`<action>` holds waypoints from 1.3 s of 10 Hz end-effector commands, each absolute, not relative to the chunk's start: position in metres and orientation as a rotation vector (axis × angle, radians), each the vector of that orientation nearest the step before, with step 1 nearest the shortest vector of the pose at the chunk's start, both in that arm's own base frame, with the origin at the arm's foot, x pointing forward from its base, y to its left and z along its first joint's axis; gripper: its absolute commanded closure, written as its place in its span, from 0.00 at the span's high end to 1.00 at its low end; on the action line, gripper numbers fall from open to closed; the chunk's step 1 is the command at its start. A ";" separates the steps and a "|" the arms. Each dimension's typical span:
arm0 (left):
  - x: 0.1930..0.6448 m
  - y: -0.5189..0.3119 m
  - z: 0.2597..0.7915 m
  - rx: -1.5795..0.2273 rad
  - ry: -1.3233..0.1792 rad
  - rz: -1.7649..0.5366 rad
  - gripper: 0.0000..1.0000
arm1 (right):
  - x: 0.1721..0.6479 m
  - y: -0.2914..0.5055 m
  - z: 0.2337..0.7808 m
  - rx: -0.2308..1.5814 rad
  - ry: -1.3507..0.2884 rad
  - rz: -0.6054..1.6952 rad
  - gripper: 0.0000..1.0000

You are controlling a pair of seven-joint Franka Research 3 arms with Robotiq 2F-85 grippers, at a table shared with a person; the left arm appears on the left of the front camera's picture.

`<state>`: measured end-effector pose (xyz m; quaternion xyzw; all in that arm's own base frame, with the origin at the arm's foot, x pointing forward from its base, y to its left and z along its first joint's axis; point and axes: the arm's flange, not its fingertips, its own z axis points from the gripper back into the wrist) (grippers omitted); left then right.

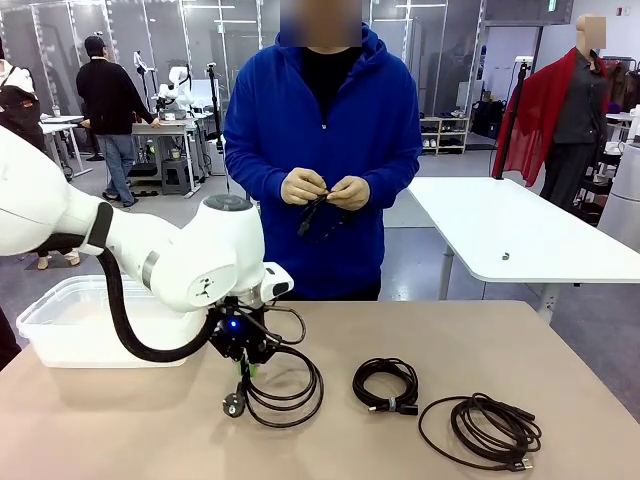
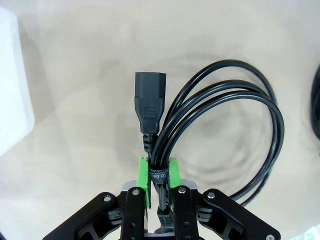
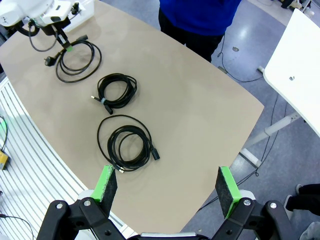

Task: Organize and store the cables.
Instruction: Place the Power Cable into the Organizing box.

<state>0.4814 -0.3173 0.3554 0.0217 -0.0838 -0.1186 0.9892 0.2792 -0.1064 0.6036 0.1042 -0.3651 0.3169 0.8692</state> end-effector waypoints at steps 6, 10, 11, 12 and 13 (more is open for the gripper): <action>0.456 -0.254 0.443 0.084 -0.249 -0.380 0.18 | 0.279 -0.107 0.603 0.220 -0.764 0.662 1.00; 0.454 -0.201 0.486 0.086 -0.353 -0.375 0.18 | 0.279 -0.107 0.603 0.220 -0.764 0.662 1.00; 0.457 -0.188 0.496 0.093 -0.365 -0.374 0.18 | 0.279 -0.107 0.603 0.220 -0.764 0.662 1.00; 0.459 -0.172 0.508 0.086 -0.386 -0.372 0.18 | 0.279 -0.107 0.603 0.220 -0.764 0.662 1.00; 0.464 -0.154 0.517 0.104 -0.410 -0.377 0.18 | 0.279 -0.107 0.603 0.220 -0.764 0.662 1.00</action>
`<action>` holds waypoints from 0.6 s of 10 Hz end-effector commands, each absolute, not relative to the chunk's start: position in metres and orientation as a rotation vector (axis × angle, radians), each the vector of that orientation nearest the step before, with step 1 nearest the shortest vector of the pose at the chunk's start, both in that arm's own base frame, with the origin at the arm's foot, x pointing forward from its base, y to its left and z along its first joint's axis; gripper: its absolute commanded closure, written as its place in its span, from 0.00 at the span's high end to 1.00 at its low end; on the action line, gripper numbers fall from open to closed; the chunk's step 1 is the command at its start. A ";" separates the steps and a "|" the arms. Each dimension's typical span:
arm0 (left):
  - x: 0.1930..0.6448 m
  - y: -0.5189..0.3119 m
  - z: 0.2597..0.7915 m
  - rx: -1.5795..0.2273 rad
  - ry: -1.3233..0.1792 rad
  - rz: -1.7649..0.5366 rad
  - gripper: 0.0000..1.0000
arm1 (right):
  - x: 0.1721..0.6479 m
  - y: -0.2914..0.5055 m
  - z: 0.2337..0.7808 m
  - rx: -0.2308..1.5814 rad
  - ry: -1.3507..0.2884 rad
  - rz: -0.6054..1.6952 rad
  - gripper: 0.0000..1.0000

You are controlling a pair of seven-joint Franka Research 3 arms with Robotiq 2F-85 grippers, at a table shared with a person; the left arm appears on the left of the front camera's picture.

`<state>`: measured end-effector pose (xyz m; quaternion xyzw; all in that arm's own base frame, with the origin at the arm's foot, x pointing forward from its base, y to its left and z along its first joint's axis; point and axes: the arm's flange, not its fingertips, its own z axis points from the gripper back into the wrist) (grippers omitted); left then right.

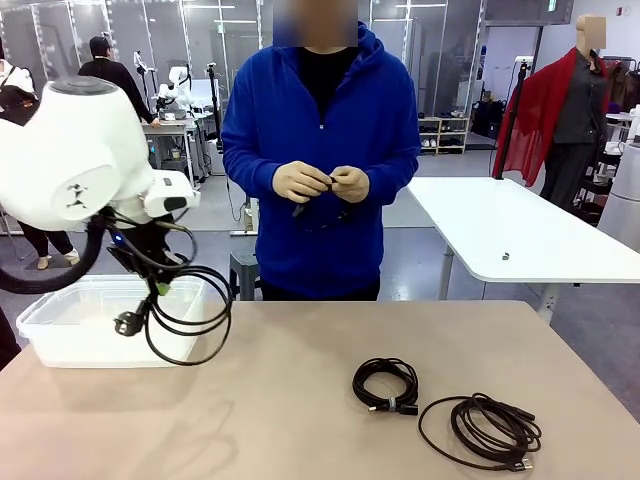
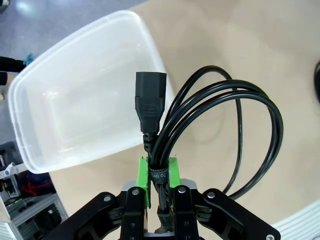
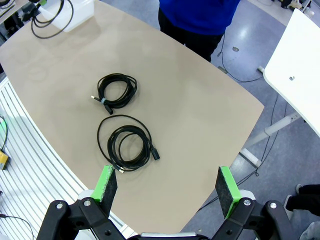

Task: Organize and store the cables.
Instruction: Place the Power Cable into the Organizing box.

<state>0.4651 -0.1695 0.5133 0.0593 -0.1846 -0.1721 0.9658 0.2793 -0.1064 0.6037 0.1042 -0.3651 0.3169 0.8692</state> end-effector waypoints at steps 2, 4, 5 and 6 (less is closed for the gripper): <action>0.474 -0.120 0.525 0.105 -0.426 -0.371 0.18 | 0.279 -0.107 0.603 0.220 -0.764 0.662 1.00; 0.485 -0.085 0.529 0.079 -0.470 -0.362 0.18 | 0.279 -0.107 0.603 0.220 -0.764 0.662 1.00; 0.488 -0.074 0.531 0.062 -0.483 -0.344 0.18 | 0.279 -0.107 0.603 0.220 -0.764 0.662 1.00; 0.489 -0.062 0.533 0.049 -0.508 -0.341 0.18 | 0.279 -0.107 0.603 0.220 -0.764 0.662 1.00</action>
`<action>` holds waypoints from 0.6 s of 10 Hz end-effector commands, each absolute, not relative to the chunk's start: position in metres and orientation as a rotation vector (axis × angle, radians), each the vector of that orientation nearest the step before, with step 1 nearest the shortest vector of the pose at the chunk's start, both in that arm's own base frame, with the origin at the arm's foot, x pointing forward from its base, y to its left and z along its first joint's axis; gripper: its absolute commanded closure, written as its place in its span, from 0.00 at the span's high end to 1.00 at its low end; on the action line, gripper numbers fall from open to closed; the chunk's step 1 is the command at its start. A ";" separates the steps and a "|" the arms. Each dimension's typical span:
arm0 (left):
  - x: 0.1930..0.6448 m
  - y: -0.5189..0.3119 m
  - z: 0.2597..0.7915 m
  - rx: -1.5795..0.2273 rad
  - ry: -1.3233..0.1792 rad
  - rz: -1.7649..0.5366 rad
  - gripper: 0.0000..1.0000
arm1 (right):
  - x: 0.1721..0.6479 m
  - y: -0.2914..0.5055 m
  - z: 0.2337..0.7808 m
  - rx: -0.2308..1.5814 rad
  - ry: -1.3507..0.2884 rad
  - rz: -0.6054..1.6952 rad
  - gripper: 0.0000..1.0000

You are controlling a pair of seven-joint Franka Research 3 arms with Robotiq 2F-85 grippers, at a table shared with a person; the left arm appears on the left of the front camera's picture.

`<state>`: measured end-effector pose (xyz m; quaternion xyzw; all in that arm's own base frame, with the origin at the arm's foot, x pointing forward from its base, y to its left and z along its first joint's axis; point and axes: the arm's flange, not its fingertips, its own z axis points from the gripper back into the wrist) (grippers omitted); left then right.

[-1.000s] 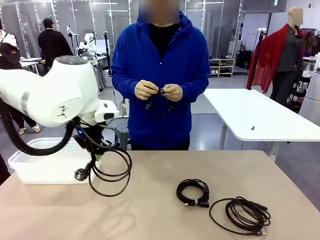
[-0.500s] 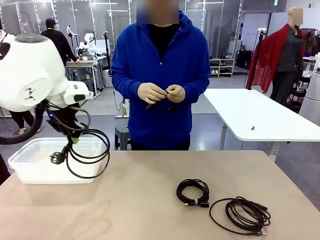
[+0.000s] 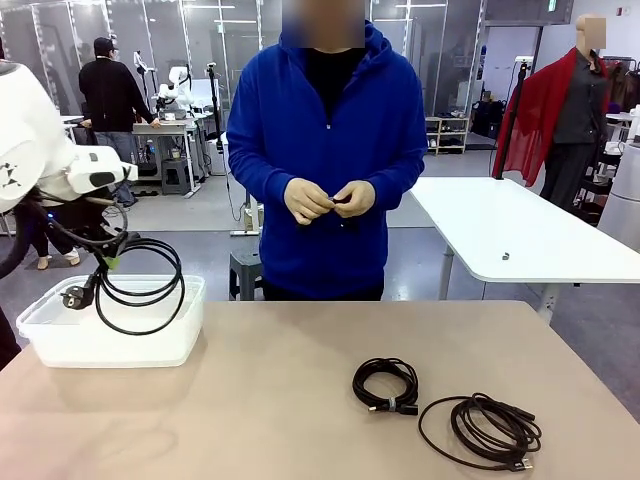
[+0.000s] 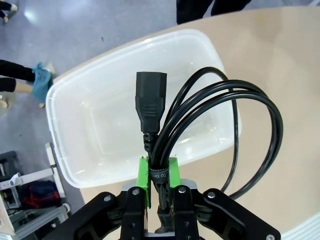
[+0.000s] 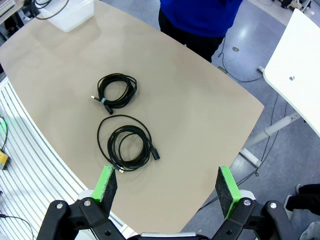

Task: Organize and store the cables.
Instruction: Place the Power Cable into the Organizing box.

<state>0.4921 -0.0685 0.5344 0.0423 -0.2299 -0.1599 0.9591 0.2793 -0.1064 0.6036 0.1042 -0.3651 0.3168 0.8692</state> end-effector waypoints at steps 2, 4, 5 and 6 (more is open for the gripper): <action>0.490 -0.044 0.537 0.039 -0.509 -0.305 0.18 | 0.279 -0.107 0.603 0.220 -0.764 0.662 1.00; 0.487 -0.036 0.539 0.040 -0.509 -0.288 0.18 | 0.279 -0.107 0.603 0.220 -0.764 0.662 1.00; 0.495 -0.045 0.537 0.052 -0.485 -0.286 0.18 | 0.279 -0.107 0.603 0.220 -0.764 0.662 1.00; 0.495 -0.045 0.537 0.052 -0.485 -0.286 0.18 | 0.279 -0.107 0.603 0.220 -0.764 0.662 1.00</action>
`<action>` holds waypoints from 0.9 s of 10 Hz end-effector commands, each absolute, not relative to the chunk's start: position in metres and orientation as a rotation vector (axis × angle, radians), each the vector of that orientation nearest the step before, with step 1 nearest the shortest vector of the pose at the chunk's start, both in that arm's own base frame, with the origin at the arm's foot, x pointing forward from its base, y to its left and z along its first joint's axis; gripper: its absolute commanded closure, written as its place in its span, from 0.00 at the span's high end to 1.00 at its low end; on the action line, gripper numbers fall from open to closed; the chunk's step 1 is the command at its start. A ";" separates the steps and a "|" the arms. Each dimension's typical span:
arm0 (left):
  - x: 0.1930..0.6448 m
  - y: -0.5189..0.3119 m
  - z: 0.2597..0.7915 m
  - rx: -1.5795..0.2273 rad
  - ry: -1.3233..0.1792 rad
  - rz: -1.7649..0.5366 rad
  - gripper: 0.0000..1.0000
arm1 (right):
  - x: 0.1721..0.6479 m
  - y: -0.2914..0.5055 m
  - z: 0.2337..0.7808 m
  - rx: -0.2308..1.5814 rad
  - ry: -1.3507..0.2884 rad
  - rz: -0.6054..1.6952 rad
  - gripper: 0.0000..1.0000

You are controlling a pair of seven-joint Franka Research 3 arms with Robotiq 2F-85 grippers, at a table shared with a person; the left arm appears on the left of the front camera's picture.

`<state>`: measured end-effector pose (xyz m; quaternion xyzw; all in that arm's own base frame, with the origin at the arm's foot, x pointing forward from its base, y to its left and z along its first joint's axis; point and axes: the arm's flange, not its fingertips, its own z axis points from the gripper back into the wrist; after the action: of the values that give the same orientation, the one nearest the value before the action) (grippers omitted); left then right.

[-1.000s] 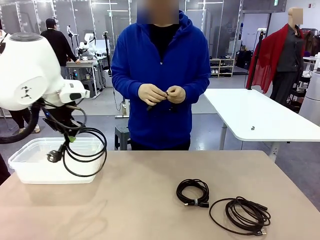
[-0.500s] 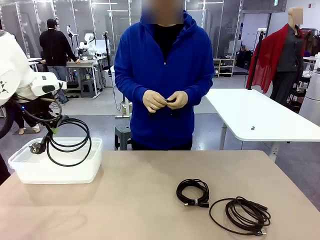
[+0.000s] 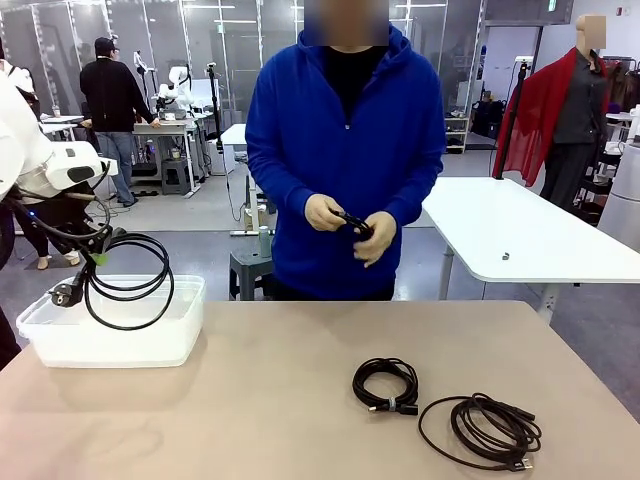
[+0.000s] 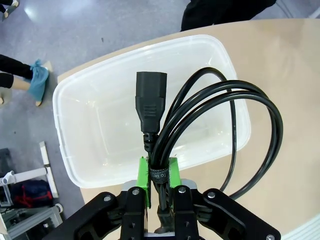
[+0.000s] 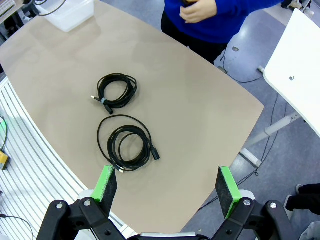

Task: Organize and store the cables.
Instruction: Place the Power Cable into the Organizing box.

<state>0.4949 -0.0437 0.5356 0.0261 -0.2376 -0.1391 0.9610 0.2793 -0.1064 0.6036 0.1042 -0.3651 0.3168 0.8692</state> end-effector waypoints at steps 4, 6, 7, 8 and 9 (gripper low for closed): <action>0.495 -0.045 0.537 0.052 -0.485 -0.286 0.18 | 0.279 -0.107 0.603 0.220 -0.764 0.662 1.00; 0.515 -0.038 0.540 0.050 -0.442 -0.272 0.18 | 0.279 -0.107 0.603 0.220 -0.764 0.662 1.00; 0.524 -0.032 0.541 0.031 -0.371 -0.312 0.18 | 0.279 -0.107 0.603 0.220 -0.764 0.662 1.00; 0.531 -0.028 0.538 0.024 -0.338 -0.326 0.18 | 0.279 -0.107 0.603 0.220 -0.764 0.662 1.00; 0.540 -0.021 0.535 0.033 -0.343 -0.325 0.18 | 0.279 -0.107 0.603 0.220 -0.764 0.662 1.00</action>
<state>0.5242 -0.0321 0.5258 0.0260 -0.1791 -0.1484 0.9722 0.2793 -0.1064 0.6037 0.1042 -0.3651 0.3168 0.8692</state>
